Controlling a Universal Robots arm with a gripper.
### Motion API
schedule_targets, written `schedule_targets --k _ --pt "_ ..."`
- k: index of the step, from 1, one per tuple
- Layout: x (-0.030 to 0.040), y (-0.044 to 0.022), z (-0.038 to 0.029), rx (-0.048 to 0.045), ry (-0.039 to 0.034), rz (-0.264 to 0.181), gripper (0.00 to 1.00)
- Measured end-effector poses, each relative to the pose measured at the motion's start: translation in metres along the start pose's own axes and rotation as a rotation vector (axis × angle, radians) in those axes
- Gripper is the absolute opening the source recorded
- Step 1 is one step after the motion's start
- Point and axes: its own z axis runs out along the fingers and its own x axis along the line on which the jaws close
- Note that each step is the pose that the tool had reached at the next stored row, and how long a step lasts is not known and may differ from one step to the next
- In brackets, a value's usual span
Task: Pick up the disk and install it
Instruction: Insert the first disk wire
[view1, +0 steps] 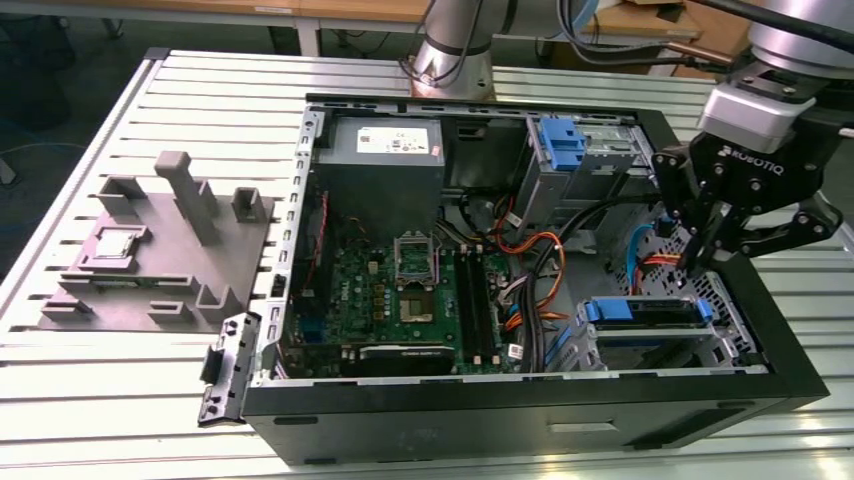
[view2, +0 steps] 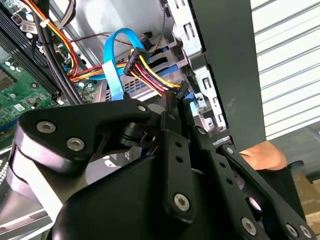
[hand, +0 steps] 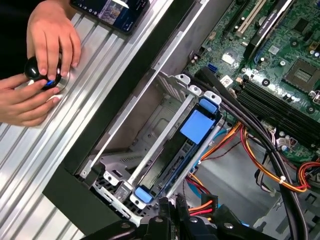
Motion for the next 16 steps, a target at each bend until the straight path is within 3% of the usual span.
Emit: schedule_targets --k 4,16 --pt "0.0000 0.0002 0.0020 -0.0084 -0.0032 0.041 0.17" --pt "-0.0006 0.0000 0.0048 -0.0423 -0.0165 0.221 0.17"
